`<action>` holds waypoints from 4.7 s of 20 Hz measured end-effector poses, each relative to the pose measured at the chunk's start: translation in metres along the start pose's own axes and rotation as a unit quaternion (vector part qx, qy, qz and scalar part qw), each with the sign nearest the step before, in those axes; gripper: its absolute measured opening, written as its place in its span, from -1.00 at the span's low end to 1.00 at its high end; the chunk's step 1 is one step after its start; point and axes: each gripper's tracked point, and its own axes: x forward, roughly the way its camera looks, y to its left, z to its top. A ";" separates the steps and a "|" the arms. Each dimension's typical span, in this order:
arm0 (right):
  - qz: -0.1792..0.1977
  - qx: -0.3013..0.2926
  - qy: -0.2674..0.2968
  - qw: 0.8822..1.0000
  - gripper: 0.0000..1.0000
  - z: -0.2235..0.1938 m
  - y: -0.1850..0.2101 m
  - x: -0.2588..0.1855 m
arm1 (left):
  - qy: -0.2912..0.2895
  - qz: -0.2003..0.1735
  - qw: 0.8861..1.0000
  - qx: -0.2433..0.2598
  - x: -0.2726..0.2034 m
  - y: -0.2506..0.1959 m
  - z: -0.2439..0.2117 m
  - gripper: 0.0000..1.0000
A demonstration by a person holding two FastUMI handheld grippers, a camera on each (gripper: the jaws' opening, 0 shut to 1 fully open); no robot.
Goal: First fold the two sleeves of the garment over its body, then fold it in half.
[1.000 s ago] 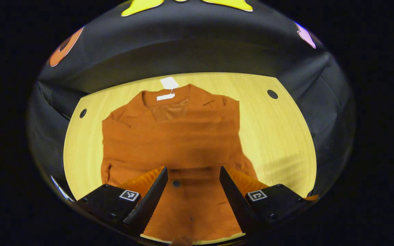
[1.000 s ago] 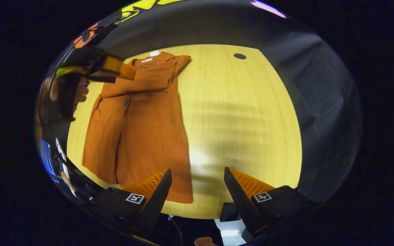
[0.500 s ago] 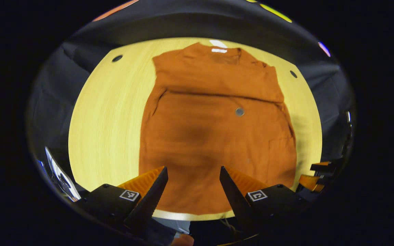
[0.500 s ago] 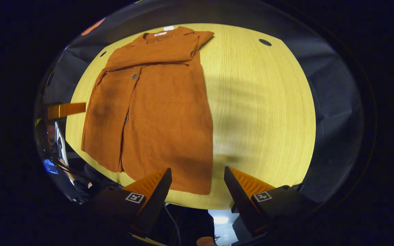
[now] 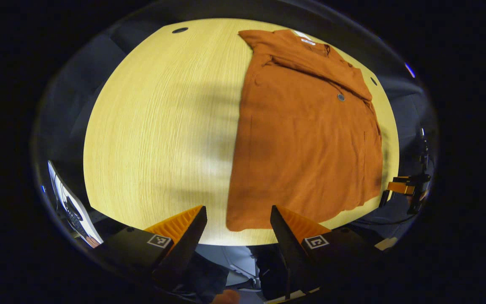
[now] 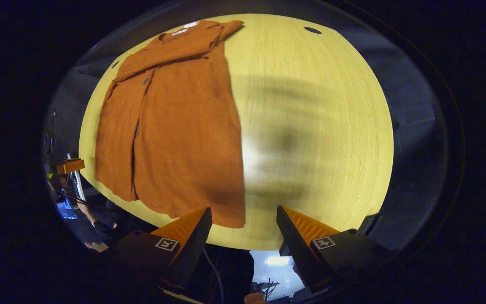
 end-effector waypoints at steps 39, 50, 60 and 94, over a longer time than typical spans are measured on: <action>0.340 0.040 0.063 0.938 -0.64 -0.017 0.058 0.035 | 0.099 -0.374 0.921 -0.033 0.028 -0.014 -0.002 -0.65; 0.335 -0.032 0.006 0.942 -0.85 -0.011 0.066 0.036 | 0.005 -0.343 0.939 0.034 0.017 -0.042 0.010 -0.94; 0.378 -0.090 -0.081 0.918 -0.84 0.021 0.087 -0.040 | -0.092 -0.320 0.942 0.046 0.014 -0.032 0.031 -0.94; 0.319 -0.075 -0.297 0.897 -0.85 0.379 0.151 -0.116 | -0.299 -0.209 0.921 0.140 0.008 -0.023 0.276 -0.94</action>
